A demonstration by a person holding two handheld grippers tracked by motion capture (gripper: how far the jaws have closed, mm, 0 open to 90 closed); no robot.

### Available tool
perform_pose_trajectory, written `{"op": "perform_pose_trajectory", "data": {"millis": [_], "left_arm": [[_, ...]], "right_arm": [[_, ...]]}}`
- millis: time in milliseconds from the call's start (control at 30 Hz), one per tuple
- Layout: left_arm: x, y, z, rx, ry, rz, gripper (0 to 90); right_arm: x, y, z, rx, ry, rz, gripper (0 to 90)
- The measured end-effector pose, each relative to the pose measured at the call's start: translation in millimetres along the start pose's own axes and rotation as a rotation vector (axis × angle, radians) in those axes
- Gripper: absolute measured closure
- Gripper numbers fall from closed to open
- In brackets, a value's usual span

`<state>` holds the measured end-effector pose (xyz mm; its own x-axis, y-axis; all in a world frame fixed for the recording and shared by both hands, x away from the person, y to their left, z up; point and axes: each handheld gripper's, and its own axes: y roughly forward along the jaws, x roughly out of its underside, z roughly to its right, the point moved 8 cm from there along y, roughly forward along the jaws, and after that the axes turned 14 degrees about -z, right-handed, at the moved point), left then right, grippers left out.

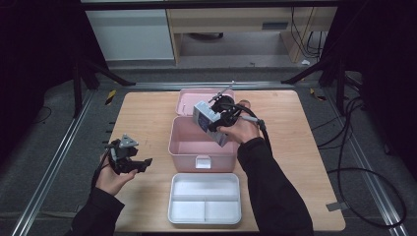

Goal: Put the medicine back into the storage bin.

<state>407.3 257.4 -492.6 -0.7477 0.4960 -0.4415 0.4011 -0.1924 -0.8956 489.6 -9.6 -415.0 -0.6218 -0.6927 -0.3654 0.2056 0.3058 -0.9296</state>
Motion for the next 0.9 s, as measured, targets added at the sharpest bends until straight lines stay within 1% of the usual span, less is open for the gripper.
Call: {"op": "perform_pose_trajectory", "data": {"millis": [33, 100, 133, 167, 267, 333, 367, 400, 433, 467, 533, 667, 767, 900], "left_arm": [[0.0, 0.1, 0.1, 0.001, 0.0, 0.0, 32.6], [0.2, 0.5, 0.1, 0.0, 0.002, -0.003, 32.6], [0.2, 0.5, 0.1, 0.0, 0.002, -0.003, 32.6], [0.3, 0.7, 0.1, -0.001, 0.003, -0.004, 32.6], [0.3, 0.4, 0.2, -0.001, 0.003, -0.003, 32.6], [0.1, -0.1, 0.2, -0.001, 0.003, -0.001, 32.6], [0.1, -0.1, 0.2, -0.001, 0.003, -0.001, 32.6], [0.1, -0.1, 0.0, -0.002, 0.003, -0.001, 32.6], [0.2, 0.0, 0.0, -0.002, 0.003, -0.001, 32.6], [0.3, 0.3, 0.0, -0.002, 0.004, -0.003, 32.6], [0.4, 0.4, 0.1, -0.002, 0.005, -0.004, 32.6], [0.3, -0.4, 0.2, -0.002, 0.007, -0.002, 32.4], [0.2, -0.4, -0.1, -0.002, 0.006, -0.001, 32.5], [0.4, 0.7, 0.8, -0.002, 0.01, -0.005, 32.4]], "right_arm": [[1.6, 3.7, -0.9, -0.008, 0.0, -0.009, 56.4], [3.3, 8.8, -1.8, -0.002, -0.017, -0.023, 56.3], [3.3, 8.8, -1.8, -0.002, -0.017, -0.023, 56.3], [4.6, 14.8, -4.1, -0.015, -0.017, -0.028, 56.3], [6.9, 24.5, -6.1, -0.032, -0.023, -0.046, 56.1], [8.4, 30.1, -6.8, -0.021, -0.032, -0.072, 56.0], [8.4, 30.1, -6.8, -0.021, -0.032, -0.072, 56.0], [8.9, 36.2, -7.9, -0.013, -0.046, -0.098, 55.9], [8.7, 37.8, -8.4, -0.015, -0.053, -0.102, 55.9], [8.4, 39.2, -9.7, -0.02, -0.048, -0.105, 55.8], [7.9, 43.4, -11.6, -0.019, -0.065, -0.117, 55.7], [6.9, 48.2, -14.2, -0.022, -0.069, -0.127, 55.6], [7.6, 53.7, -16.3, -0.026, -0.074, -0.151, 55.2], [7.8, 59.6, -14.8, -0.017, -0.085, -0.165, 55.2]]}}
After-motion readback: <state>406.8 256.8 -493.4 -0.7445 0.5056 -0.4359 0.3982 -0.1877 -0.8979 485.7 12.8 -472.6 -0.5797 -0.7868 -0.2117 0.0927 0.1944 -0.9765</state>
